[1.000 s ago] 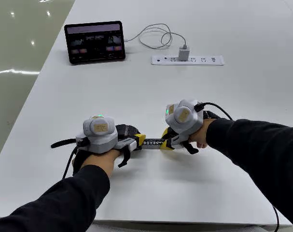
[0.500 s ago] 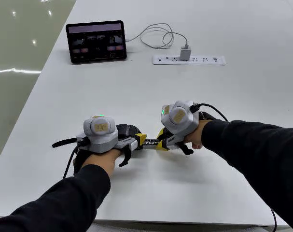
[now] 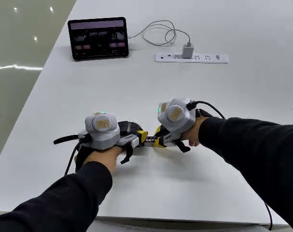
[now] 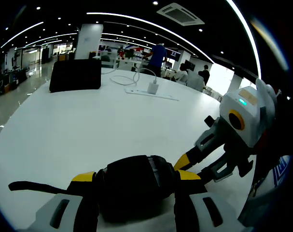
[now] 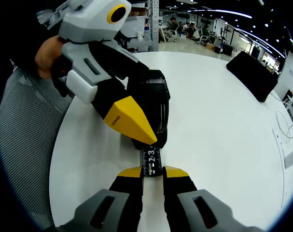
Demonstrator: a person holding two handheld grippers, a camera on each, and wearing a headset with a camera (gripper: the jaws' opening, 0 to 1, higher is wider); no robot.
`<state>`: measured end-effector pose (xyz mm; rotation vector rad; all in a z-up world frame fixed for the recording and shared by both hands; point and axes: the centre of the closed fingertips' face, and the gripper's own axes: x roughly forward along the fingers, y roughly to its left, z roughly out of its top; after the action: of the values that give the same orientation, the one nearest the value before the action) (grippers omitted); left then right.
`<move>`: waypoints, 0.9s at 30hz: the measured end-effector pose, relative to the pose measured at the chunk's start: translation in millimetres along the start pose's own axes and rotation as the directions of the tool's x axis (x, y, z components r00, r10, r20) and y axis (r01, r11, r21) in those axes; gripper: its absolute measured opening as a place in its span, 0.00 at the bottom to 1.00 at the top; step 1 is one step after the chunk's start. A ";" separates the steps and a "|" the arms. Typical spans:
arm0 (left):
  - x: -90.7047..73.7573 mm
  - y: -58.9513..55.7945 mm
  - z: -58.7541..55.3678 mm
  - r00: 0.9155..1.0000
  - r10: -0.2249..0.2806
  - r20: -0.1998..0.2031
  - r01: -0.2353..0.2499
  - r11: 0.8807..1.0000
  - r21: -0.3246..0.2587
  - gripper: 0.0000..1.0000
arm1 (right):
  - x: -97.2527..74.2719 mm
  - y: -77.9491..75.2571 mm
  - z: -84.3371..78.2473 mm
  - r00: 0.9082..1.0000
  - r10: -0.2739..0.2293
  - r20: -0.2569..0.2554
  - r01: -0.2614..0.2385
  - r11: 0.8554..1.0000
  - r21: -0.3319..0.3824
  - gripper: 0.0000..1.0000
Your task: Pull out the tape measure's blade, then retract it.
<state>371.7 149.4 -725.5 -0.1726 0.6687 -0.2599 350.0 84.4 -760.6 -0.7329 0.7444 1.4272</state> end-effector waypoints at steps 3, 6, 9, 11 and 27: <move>-0.2 0.1 0.1 1.000 0.000 -0.001 0.000 1.000 0.000 0.59 | 1.6 0.7 3.6 1.000 -0.002 0.003 0.003 1.000 -0.011 0.11; -0.1 0.2 0.1 1.000 0.000 -0.001 0.000 1.000 -0.002 0.59 | 2.9 0.4 6.1 1.000 -0.004 0.006 0.004 1.000 -0.011 0.11; -0.1 0.1 0.2 1.000 0.001 0.001 -0.001 1.000 -0.004 0.59 | 4.2 0.0 7.7 1.000 0.000 0.006 0.000 1.000 -0.006 0.11; -0.2 -0.2 0.4 1.000 0.000 0.001 0.000 1.000 -0.005 0.59 | 5.5 0.5 9.5 1.000 0.005 0.005 -0.005 1.000 -0.010 0.11; 0.4 0.0 0.0 1.000 -0.003 0.004 0.003 1.000 -0.006 0.59 | 12.8 2.0 17.1 1.000 0.014 0.016 -0.014 1.000 -0.010 0.11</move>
<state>372.0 149.3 -725.7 -0.1798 0.6653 -0.2604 348.4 105.8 -761.0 -0.7242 0.7319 1.4486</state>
